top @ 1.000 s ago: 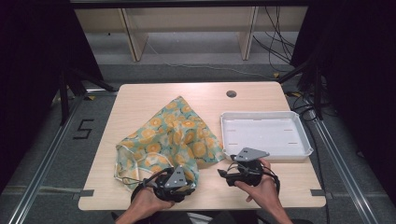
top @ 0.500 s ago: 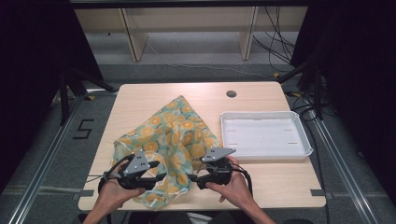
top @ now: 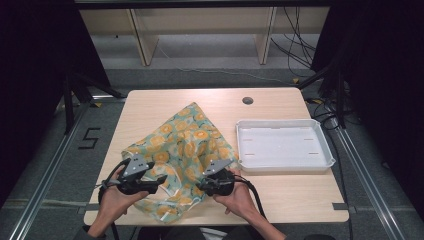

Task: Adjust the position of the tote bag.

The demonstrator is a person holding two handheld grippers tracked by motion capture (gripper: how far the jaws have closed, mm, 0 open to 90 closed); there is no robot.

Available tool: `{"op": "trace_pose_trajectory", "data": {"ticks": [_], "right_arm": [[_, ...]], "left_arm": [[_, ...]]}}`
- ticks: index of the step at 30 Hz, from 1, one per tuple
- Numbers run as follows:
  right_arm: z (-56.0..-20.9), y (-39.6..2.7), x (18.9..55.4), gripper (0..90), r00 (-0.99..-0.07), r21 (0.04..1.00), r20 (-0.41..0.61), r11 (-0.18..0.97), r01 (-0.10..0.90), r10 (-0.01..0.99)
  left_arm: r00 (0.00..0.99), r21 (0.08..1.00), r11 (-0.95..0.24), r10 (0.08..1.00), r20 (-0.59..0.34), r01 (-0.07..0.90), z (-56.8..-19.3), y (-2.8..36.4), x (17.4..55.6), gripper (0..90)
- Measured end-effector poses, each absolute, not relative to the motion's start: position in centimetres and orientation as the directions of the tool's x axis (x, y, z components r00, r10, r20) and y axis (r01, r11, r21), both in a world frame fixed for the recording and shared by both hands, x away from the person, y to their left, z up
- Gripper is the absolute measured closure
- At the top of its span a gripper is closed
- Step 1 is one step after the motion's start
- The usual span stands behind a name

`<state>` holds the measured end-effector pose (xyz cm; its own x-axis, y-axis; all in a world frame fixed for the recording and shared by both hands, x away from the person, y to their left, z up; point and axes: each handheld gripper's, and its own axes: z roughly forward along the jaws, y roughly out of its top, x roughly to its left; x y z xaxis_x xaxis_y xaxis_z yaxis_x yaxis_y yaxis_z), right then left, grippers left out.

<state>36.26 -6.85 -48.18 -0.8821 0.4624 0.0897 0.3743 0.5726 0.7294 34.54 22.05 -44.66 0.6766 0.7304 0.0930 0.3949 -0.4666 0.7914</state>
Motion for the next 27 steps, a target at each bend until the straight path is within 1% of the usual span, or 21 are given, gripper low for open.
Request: {"op": "trace_pose_trajectory", "data": {"ticks": [1,2,4,5,6,7,9,10,11,12,16,17,19,20,21,22,23,26,27], "right_arm": [[-48.1,-7.3,36.2,88.9,-0.884,0.737,0.065,0.575,0.355,0.463],[-47.9,-7.9,36.2,89.9,-0.887,0.732,0.052,0.587,0.346,0.458],[-47.8,-9.3,36.3,90.0,-0.881,0.729,0.027,0.594,0.34,0.471],[-47.9,-10.0,36.5,90.0,-0.883,0.731,-0.002,0.603,0.319,0.47],[-47.9,-10.5,36.5,90.0,-0.874,0.723,0.005,0.602,0.339,0.486],[-47.9,-11.3,36.7,90.0,-0.868,0.731,-0.008,0.596,0.334,0.496],[-47.5,-13.1,37.0,90.0,-0.862,0.717,0.003,0.6,0.356,0.508],[-47.4,-14.3,37.2,90.0,-0.849,0.734,-0.004,0.578,0.357,0.529],[-47.4,-14.3,37.2,90.0,-0.849,0.734,-0.004,0.578,0.357,0.529],[-47.2,-14.8,37.3,90.0,-0.848,0.724,0.001,0.585,0.366,0.53],[-47.0,-16.5,37.1,90.0,-0.839,0.726,-0.001,0.577,0.374,0.544],[-46.9,-16.7,37.1,90.0,-0.838,0.728,-0.004,0.577,0.371,0.545],[-46.9,-17.1,37.1,90.0,-0.838,0.734,-0.009,0.573,0.365,0.545],[-46.9,-17.2,37.1,90.0,-0.838,0.732,-0.013,0.577,0.364,0.545],[-46.8,-17.4,37.1,90.0,-0.838,0.723,-0.006,0.582,0.373,0.545],[-46.8,-17.5,37.1,90.0,-0.835,0.722,-0.006,0.581,0.377,0.55],[-46.9,-17.5,37.1,90.0,-0.836,0.725,-0.012,0.58,0.371,0.549],[-46.9,-17.4,37.1,90.0,-0.834,0.727,0.001,0.572,0.379,0.552],[-46.9,-17.4,37.2,89.8,-0.831,0.726,0.003,0.57,0.384,0.557]], "left_arm": [[0.644,0.804,-0.436,0.76,0.088,0.404,-44.6,22.5,34.7,35.3],[0.618,0.822,-0.406,0.781,0.085,0.4,-44.5,23.0,34.8,34.9],[0.61,0.81,-0.429,0.784,0.115,0.4,-44.3,23.9,35.0,33.9],[0.592,0.826,-0.395,0.801,0.095,0.402,-44.4,23.9,35.0,33.7],[0.592,0.816,-0.411,0.799,0.109,0.405,-44.4,24.3,35.1,33.1],[0.593,0.805,-0.433,0.795,0.129,0.405,-44.4,24.6,35.2,32.2],[0.591,0.799,-0.429,0.798,0.116,0.422,-44.8,24.7,35.2,30.7],[0.598,0.785,-0.445,0.792,0.12,0.431,-45.0,24.6,35.2,29.6],[0.598,0.785,-0.445,0.792,0.12,0.431,-45.0,24.6,35.2,29.2],[0.621,0.759,-0.485,0.771,0.138,0.434,-45.0,24.7,35.4,29.2],[0.636,0.749,-0.48,0.765,0.101,0.458,-45.7,24.3,35.6,25.6],[0.636,0.748,-0.461,0.768,0.067,0.478,-46.2,24.1,35.7,25.6],[0.648,0.712,-0.477,0.761,0.041,0.516,-46.9,24.3,36.0,26.0],[0.67,0.694,-0.506,0.741,0.046,0.512,-47.4,24.5,36.3,29.5],[0.666,0.686,-0.5,0.746,0.03,0.529,-47.7,24.5,36.4,34.5],[0.674,0.673,-0.517,0.738,0.037,0.529,-48.2,24.7,36.6,40.8],[0.682,0.668,-0.524,0.731,0.035,0.528,-48.5,24.8,36.8,54.9],[0.704,0.669,-0.53,0.71,0.014,0.521,-49.2,25.1,36.5,78.8],[0.712,0.669,-0.538,0.702,0.018,0.513,-49.3,24.9,36.2,83.2]]}}
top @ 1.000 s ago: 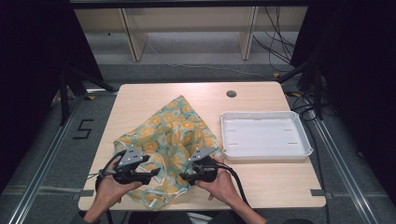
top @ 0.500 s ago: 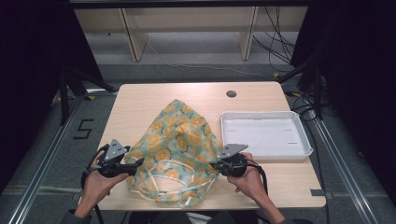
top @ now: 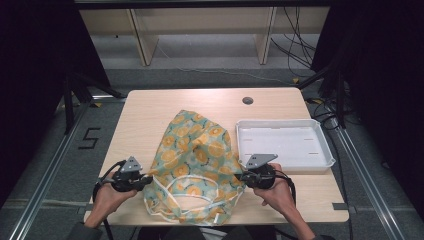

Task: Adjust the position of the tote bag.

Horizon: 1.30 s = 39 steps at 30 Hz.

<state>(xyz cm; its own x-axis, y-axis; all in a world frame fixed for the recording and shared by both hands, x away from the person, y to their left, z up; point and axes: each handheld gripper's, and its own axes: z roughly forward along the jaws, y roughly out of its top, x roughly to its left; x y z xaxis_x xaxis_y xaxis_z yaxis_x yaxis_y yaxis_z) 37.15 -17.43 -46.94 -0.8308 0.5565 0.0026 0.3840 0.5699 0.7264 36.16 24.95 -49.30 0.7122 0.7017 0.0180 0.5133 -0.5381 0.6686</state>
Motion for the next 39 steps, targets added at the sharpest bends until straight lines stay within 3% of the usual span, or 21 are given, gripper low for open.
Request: {"op": "trace_pose_trajectory", "data": {"ticks": [4,10,13,17,19,20,21,22,25,27,32,39], "right_arm": [[-46.8,-17.7,37.5,89.5,-0.827,0.725,-0.032,0.582,0.367,0.561],[-46.0,-18.2,38.4,89.6,-0.799,0.727,-0.061,0.575,0.376,0.599],[-45.8,-18.3,39.1,89.6,-0.782,0.73,-0.076,0.569,0.379,0.619],[-46.3,-18.4,39.3,88.8,-0.782,0.713,-0.075,0.581,0.392,0.619],[-46.4,-18.3,39.1,86.7,-0.799,0.715,-0.075,0.59,0.374,0.597],[-46.4,-18.3,39.0,84.8,-0.797,0.717,-0.089,0.594,0.365,0.598],[-46.2,-18.3,38.8,75.0,-0.806,0.707,-0.062,0.596,0.381,0.589],[-46.2,-18.3,38.8,75.0,-0.806,0.707,-0.062,0.596,0.381,0.589],[-45.6,-18.1,38.1,56.8,-0.788,0.711,-0.044,0.573,0.406,0.614],[-44.4,-18.0,37.1,46.3,-0.795,0.745,-0.063,0.558,0.365,0.604],[-43.1,-17.5,34.8,43.4,-0.866,0.766,-0.043,0.573,0.291,0.498],[-45.9,-16.5,32.2,41.8,-0.94,0.698,-0.023,0.678,0.228,0.34]], "left_arm": [[0.763,0.653,-0.59,0.645,0.029,0.474,-49.2,24.1,33.8,88.2],[0.816,0.634,-0.644,0.577,0.032,0.429,-49.1,23.0,31.2,88.0],[0.807,0.635,-0.646,0.587,0.06,0.423,-49.1,22.6,31.1,86.3],[0.788,0.636,-0.654,0.605,0.115,0.41,-49.1,22.6,31.2,70.8],[0.779,0.632,-0.69,0.591,0.21,0.354,-48.5,22.5,31.1,55.3],[0.78,0.631,-0.702,0.58,0.235,0.332,-48.4,22.4,31.1,52.8],[0.77,0.653,-0.69,0.586,0.251,0.313,-48.3,22.1,30.7,47.6],[0.768,0.659,-0.687,0.588,0.255,0.307,-48.1,22.0,30.6,47.6],[0.775,0.653,-0.696,0.576,0.259,0.299,-47.8,21.6,30.1,44.2],[0.776,0.654,-0.697,0.573,0.262,0.294,-48.0,21.5,30.2,44.4],[0.779,0.657,-0.697,0.569,0.262,0.288,-47.9,21.6,30.2,44.6],[0.788,0.659,-0.697,0.56,0.255,0.282,-47.9,21.5,30.3,46.0]]}}
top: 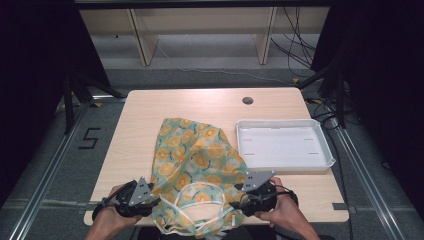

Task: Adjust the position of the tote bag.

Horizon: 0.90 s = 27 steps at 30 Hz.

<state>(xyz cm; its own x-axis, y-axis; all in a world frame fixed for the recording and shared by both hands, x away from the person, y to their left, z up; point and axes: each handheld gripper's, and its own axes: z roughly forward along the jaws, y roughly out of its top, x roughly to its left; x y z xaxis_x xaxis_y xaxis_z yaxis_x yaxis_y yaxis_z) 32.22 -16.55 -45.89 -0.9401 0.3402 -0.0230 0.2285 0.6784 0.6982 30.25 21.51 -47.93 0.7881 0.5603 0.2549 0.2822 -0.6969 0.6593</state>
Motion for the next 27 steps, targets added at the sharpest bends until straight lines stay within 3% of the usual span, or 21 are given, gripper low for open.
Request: {"op": "trace_pose_trajectory", "data": {"ticks": [7,15,16,17,22,27], "right_arm": [[-47.3,-15.7,31.6,39.1,-0.968,0.681,0.028,0.703,0.203,0.251],[-48.9,-14.5,31.6,42.2,-0.982,0.634,0.011,0.759,0.151,0.186],[-49.2,-14.4,31.7,48.0,-0.984,0.62,0.006,0.771,0.142,0.175],[-49.2,-14.4,31.7,48.0,-0.984,0.62,0.006,0.771,0.142,0.175],[-49.7,-14.4,31.7,77.3,-0.994,0.597,-0.005,0.797,0.088,0.113],[-49.2,-14.3,31.8,88.2,-0.997,0.64,-0.02,0.767,0.048,0.079]], "left_arm": [[0.787,0.656,-0.692,0.569,0.239,0.301,-48.0,21.6,30.6,45.8],[0.786,0.656,-0.686,0.576,0.224,0.316,-48.0,21.6,30.8,45.7],[0.787,0.656,-0.685,0.576,0.223,0.316,-48.0,21.6,30.8,45.7],[0.786,0.657,-0.683,0.578,0.221,0.318,-48.0,21.6,30.8,45.7],[0.786,0.644,-0.699,0.57,0.24,0.311,-48.0,21.7,30.9,44.3],[0.779,0.66,-0.68,0.586,0.225,0.32,-47.9,21.6,30.8,43.2]]}}
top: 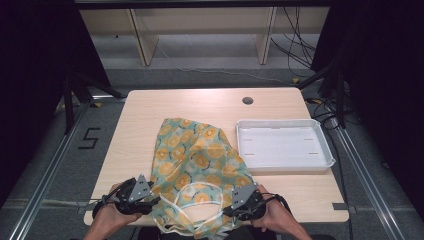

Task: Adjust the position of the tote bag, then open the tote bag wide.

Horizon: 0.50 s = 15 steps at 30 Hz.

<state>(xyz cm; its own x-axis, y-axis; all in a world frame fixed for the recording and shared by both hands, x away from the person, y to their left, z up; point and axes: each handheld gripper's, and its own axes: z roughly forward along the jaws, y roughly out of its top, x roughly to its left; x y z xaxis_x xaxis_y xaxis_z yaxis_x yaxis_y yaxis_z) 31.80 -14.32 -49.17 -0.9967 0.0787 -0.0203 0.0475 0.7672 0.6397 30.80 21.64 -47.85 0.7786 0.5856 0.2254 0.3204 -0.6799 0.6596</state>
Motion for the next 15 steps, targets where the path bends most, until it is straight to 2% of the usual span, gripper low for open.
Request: {"op": "trace_pose_trajectory", "data": {"ticks": [3,4,8,11,15], "right_arm": [[-48.2,-14.7,31.9,90.0,-0.993,0.666,-0.015,0.742,0.076,0.116],[-48.1,-14.6,32.2,90.0,-0.995,0.679,-0.033,0.733,0.051,0.099],[-47.8,-14.7,32.2,90.0,-0.99,0.675,-0.033,0.734,0.078,0.136],[-47.2,-14.7,32.5,90.0,-0.989,0.703,-0.031,0.706,0.082,0.145],[-46.1,-14.9,33.0,90.0,-0.984,0.735,-0.035,0.672,0.093,0.174]], "left_arm": [[0.779,0.656,-0.684,0.584,0.228,0.32,-47.9,21.7,30.7,42.3],[0.782,0.659,-0.681,0.582,0.222,0.32,-47.8,21.6,30.7,42.3],[0.778,0.662,-0.68,0.585,0.229,0.316,-47.6,21.6,30.5,41.7],[0.772,0.675,-0.675,0.587,0.246,0.298,-47.5,21.7,30.6,37.3],[0.77,0.674,-0.674,0.59,0.243,0.303,-47.2,21.7,30.6,36.7]]}}
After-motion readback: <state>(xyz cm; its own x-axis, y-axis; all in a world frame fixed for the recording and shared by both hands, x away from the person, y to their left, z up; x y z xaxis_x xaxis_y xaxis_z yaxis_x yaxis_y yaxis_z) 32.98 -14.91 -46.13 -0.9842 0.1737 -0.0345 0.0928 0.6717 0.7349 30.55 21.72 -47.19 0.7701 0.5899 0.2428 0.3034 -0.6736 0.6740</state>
